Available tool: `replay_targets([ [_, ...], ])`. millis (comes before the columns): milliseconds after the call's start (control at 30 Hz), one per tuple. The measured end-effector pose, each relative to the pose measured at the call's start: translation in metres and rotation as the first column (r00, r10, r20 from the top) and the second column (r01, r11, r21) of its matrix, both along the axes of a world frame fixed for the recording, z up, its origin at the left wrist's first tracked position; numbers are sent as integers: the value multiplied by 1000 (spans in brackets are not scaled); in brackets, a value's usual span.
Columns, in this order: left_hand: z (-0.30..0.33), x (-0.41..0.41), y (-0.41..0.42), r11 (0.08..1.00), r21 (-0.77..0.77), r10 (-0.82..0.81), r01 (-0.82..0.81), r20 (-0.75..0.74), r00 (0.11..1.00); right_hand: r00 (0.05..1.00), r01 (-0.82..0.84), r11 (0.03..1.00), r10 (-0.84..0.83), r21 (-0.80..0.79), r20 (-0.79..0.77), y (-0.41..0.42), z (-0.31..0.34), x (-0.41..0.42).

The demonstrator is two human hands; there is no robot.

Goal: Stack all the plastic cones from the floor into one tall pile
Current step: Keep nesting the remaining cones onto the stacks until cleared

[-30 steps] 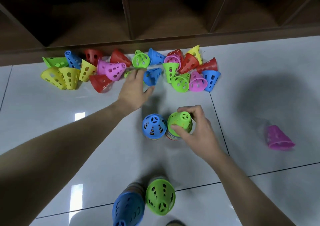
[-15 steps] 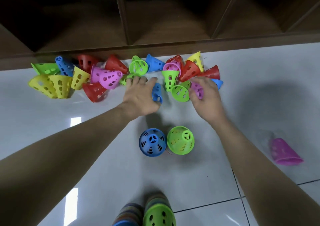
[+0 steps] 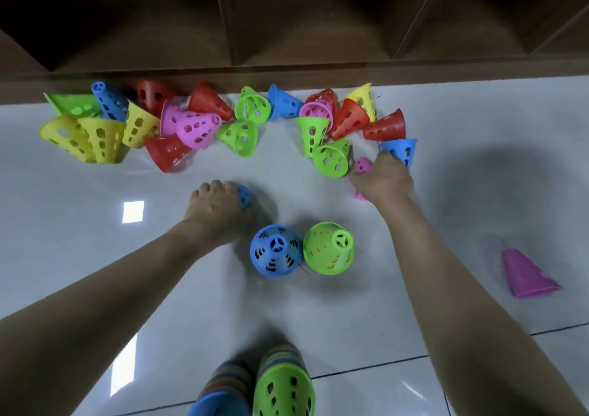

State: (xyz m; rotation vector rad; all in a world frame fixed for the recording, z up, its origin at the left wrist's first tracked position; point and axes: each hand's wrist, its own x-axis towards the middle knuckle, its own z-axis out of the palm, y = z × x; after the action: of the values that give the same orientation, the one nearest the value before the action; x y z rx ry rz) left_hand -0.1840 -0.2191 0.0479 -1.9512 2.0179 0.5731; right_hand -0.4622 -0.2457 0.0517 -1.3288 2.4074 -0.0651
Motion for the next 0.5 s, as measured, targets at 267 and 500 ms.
replay_targets([
  [267, 37, 20, 36, 919, -16, 251, -394, -747, 616, 991, 3, 998, 5, -59, 132, 41, -4, 6],
  [500, 108, 3, 82, 894, -220, -78, -390, -934, 348, 789, 158, 839, 210, -521, 577, 84, 83, 21],
])
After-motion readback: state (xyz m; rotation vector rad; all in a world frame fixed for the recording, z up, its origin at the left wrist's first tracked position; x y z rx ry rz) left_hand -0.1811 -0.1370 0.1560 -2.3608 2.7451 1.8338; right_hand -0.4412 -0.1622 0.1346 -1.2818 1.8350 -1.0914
